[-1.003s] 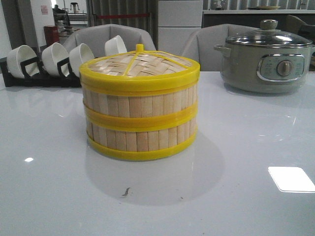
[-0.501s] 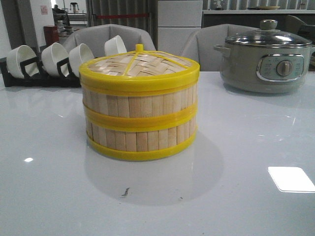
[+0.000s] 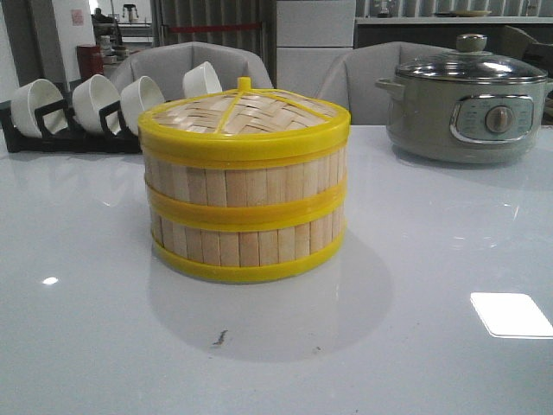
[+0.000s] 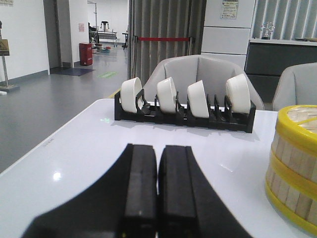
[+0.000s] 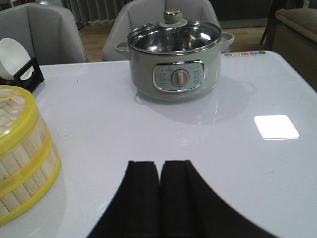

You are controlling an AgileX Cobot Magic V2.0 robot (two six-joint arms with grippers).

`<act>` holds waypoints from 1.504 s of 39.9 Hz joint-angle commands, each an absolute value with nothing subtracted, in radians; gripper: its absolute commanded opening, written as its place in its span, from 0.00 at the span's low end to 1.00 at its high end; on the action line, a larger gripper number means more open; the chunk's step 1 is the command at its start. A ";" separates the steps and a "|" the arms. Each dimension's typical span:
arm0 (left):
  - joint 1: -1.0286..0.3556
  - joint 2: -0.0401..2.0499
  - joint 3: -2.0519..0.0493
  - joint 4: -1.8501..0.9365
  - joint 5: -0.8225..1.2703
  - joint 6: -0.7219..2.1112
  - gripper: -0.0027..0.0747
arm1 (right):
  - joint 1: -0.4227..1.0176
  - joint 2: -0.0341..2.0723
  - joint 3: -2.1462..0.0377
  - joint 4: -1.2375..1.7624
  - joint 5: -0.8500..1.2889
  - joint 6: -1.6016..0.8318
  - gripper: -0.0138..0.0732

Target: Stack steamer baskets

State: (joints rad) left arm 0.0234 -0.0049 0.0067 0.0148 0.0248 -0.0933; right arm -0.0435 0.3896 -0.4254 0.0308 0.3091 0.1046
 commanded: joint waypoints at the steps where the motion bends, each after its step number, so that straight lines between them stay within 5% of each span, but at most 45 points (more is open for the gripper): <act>1: 0.019 -0.020 0.006 0.018 -0.054 -0.094 0.14 | -0.050 0.394 -0.453 0.027 0.225 0.094 0.22; 60: 0.019 -0.020 0.006 0.042 -0.051 -0.069 0.14 | -0.050 0.394 -0.453 0.009 0.217 0.093 0.22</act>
State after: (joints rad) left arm 0.0234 -0.0049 0.0067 0.0425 0.0361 -0.0705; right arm -0.0435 0.3896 -0.4254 0.0265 0.3091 0.1046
